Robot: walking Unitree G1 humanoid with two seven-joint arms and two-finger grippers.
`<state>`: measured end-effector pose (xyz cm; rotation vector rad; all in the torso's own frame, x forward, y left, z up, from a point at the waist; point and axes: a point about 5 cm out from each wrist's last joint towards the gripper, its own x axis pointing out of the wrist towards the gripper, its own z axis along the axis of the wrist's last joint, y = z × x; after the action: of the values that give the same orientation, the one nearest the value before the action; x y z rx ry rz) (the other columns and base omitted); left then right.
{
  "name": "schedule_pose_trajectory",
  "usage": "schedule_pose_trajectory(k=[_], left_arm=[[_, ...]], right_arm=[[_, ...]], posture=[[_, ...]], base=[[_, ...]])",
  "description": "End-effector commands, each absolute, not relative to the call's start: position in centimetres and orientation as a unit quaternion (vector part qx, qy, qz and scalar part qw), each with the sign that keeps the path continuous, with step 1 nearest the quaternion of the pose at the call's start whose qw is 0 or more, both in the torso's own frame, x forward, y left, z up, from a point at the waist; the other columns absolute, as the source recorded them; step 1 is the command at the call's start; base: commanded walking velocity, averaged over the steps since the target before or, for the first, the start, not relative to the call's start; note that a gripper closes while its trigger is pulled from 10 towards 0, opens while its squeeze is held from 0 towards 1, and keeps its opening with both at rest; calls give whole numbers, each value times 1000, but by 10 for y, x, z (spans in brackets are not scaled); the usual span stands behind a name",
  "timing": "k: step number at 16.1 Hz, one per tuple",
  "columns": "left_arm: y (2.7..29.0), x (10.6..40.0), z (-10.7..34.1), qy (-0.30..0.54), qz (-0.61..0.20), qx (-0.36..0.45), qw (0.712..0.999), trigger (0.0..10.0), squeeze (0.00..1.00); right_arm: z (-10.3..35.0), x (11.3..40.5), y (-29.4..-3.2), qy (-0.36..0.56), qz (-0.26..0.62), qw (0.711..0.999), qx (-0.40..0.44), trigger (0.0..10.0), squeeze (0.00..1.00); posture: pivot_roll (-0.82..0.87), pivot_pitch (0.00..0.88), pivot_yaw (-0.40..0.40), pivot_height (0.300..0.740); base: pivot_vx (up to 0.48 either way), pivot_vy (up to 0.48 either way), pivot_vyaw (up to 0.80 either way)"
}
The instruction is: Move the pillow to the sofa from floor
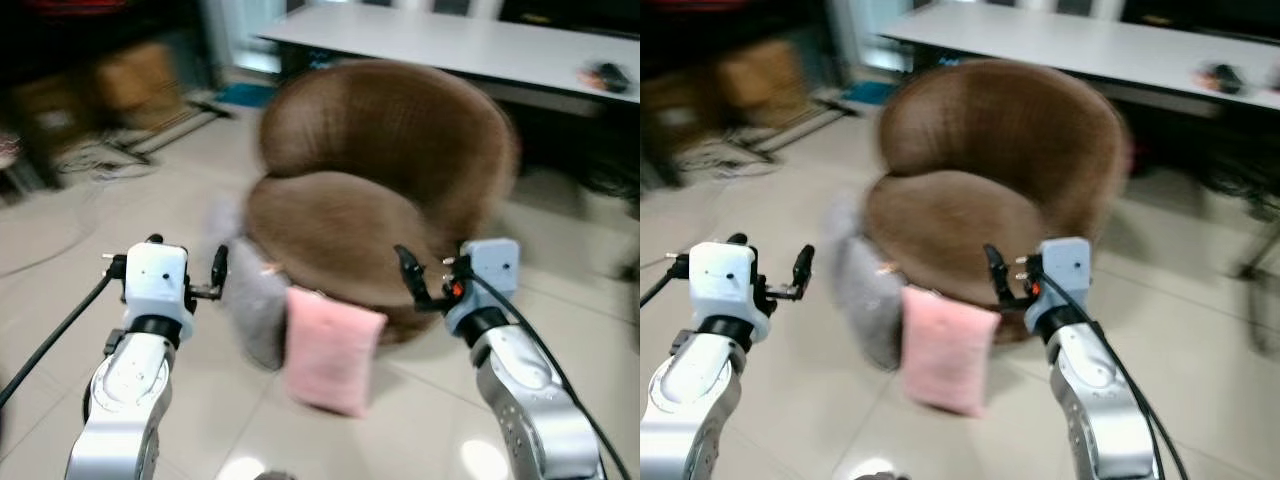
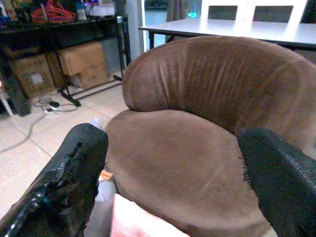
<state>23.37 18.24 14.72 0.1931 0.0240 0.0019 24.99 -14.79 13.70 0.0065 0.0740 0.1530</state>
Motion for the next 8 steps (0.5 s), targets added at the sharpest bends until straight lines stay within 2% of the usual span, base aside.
schedule_pose_trajectory(k=[1, 4, 6, 8], left_arm=[[183, 234, 151, 1, -5, 98, 995, 10000, 0], [189, 235, 152, -15, 2, 106, 994, 10000, 0], [195, 232, 149, -15, 10, 104, 994, 10000, 0], [195, 233, 150, -17, 2, 111, 994, 10000, 0]], right_arm=[[138, 250, -156, 33, 48, 998, -9, 10000, 0], [137, 252, -162, 30, 27, 999, 16, 10000, 0], [135, 253, -168, 27, -2, 1000, -9, 10000, 0], [135, 252, -169, 21, -1, 1000, 2, 10000, 0]], posture=[[-72, 22, 31, 740], [-73, 19, 35, 740], [-73, 20, 40, 740], [-71, 22, 45, 740]], base=[[315, 0, 0], [307, 0, 0], [352, 0, 0], [352, 0, 0]])
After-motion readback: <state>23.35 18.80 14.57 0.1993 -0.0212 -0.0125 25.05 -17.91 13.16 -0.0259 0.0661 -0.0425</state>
